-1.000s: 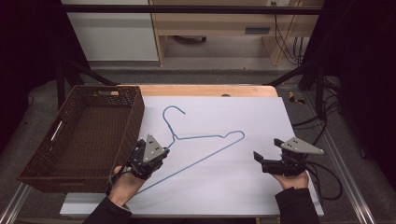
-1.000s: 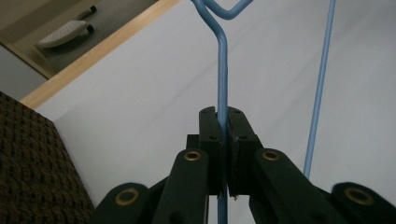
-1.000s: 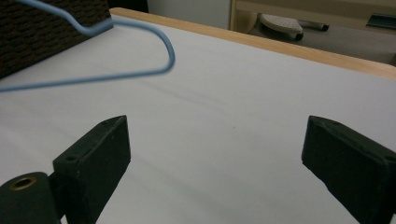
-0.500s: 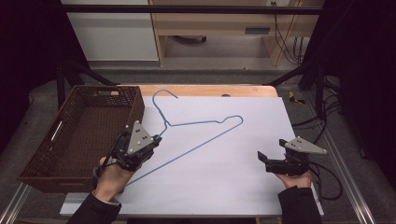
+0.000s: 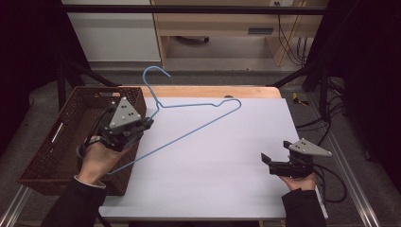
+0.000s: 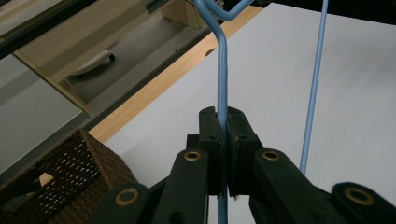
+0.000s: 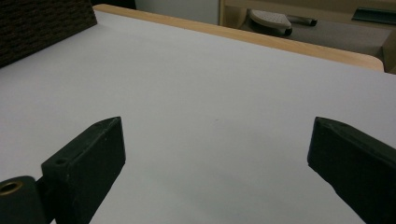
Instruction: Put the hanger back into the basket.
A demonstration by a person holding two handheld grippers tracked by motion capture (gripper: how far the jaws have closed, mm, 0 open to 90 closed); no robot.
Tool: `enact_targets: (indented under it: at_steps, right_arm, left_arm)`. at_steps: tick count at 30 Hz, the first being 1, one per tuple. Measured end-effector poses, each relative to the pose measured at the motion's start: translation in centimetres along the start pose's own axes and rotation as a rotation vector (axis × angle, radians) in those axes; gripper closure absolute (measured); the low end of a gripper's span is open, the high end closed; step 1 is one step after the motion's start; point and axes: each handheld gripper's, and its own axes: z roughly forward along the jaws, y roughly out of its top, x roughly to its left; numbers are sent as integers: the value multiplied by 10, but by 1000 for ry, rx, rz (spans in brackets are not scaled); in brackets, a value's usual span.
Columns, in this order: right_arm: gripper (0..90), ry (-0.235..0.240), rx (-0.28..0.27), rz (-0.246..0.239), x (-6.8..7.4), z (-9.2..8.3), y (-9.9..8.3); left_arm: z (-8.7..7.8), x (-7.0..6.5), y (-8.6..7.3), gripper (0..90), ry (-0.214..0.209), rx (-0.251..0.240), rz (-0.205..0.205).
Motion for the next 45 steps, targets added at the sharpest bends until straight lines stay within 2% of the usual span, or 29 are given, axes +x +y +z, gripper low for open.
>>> enact_targets:
  at_steps: [2, 3, 4, 5, 8, 9, 10, 13, 19, 20, 21, 23, 26, 28, 32, 34, 43, 45]
  right_arm:
    - [47, -3, 3, -4, 0, 0, 0]
    - [47, -1, 3, -4, 0, 0, 0]
    - [47, -2, 3, -8, 0, 0, 0]
    - [47, -2, 3, -8, 0, 0, 0]
    - [47, -3, 11, -7, 1, 1, 0]
    - [47, -3, 11, -8, 0, 1, 0]
    - [47, -3, 11, -10, 0, 1, 0]
    - [47, -1, 9, -5, 0, 1, 0]
    - [47, -1, 13, -9, 1, 2, 0]
    - [47, 0, 13, -10, 1, 2, -1]
    - [47, 1, 14, -7, 1, 2, 0]
    - [47, 0, 14, -7, 1, 2, 0]
    - [47, -2, 15, -9, 1, 2, 0]
    - [47, -1, 14, -9, 1, 2, -1]
    - [47, -1, 18, -11, 1, 2, -1]
    - [46, -1, 19, -12, 1, 3, -1]
    - [46, 0, 22, -13, 1, 3, -1]
    - [46, 0, 21, -13, 1, 3, -1]
  left_arm:
    - [-2, 4, 0, 866, 6, 9, 3]
    - [-3, 8, 0, 867, 9, 9, -4]
    - [-7, 17, 0, 867, 5, 7, -20]
    - [-7, 17, 0, 867, 5, 7, -20]
    - [-9, 29, -2, 867, 18, 8, -35]
    - [-10, 36, -4, 866, 26, 14, -47]
    - [-10, 36, -4, 867, 26, 14, -47]
    - [-13, 50, -10, 867, 56, 23, -77]
    - [-21, 72, -19, 867, 86, 44, -100]
    - [-21, 72, -19, 867, 86, 44, -100]
    - [-24, 79, -22, 867, 103, 48, -113]
    - [-26, 82, -24, 866, 111, 55, -110]
    - [-30, 93, -33, 867, 140, 58, -133]
    - [-31, 96, -35, 867, 148, 61, -137]
    - [-30, 108, -46, 867, 189, 71, -145]
    - [-30, 112, -51, 867, 200, 82, -161]
    - [-32, 131, -70, 866, 230, 103, -190]
    - [-33, 137, -79, 866, 253, 113, -200]
